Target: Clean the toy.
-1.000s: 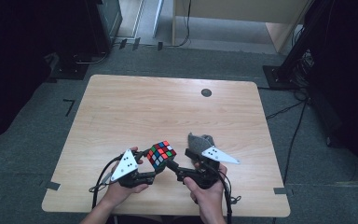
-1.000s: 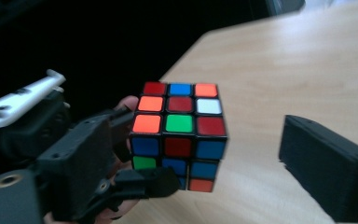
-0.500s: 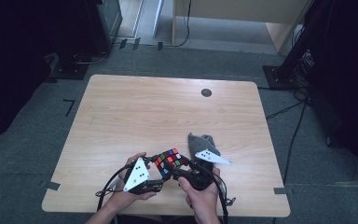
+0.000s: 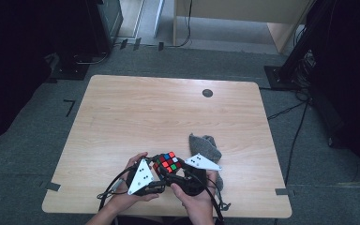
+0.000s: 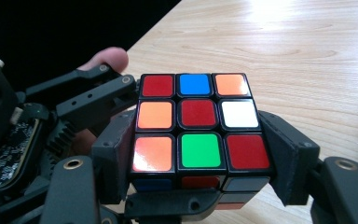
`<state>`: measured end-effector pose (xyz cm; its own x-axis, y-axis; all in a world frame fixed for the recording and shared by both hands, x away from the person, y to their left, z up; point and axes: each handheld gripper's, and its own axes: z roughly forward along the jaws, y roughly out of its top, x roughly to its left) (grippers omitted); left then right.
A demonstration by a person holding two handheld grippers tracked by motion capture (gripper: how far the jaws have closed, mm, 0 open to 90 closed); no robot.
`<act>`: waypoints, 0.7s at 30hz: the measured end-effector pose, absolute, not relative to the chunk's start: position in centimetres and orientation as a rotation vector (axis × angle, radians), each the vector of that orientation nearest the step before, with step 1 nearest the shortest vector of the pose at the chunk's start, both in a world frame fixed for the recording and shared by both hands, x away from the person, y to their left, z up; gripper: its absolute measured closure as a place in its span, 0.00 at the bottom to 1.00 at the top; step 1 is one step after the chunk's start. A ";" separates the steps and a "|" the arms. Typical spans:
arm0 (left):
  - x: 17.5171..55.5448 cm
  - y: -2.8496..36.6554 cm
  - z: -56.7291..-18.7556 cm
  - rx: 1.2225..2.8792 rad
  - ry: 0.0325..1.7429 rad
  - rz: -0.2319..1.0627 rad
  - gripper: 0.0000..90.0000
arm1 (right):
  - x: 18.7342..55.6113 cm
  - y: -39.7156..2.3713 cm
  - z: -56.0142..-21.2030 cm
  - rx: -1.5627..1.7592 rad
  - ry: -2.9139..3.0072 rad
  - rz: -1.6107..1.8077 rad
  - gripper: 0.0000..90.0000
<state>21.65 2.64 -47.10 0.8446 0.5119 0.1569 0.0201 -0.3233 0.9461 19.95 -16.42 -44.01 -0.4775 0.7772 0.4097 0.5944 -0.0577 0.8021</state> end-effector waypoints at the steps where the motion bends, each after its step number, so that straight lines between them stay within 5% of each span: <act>1: 21.7 2.7 -47.1 1.849 0.399 0.525 0.37 | 20.1 -16.5 -44.0 1.507 2.034 1.580 0.38; 6: 22.7 3.8 -47.0 1.823 0.484 0.468 0.37 | 20.5 -17.9 -43.3 1.499 1.987 1.753 0.27; 11: 24.9 6.5 -46.5 1.693 0.656 0.331 0.37 | 19.9 -19.5 -44.0 1.475 1.826 1.773 0.30; 21: 25.2 6.9 -45.9 1.565 0.736 0.171 0.37 | 19.1 -14.3 -47.0 1.317 1.963 1.664 0.23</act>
<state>25.18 6.91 -45.90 0.7797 0.5419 -0.3137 0.3474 0.0425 0.9368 19.12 -14.26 -47.05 -0.5603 0.7518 0.3477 0.4663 -0.0607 0.8826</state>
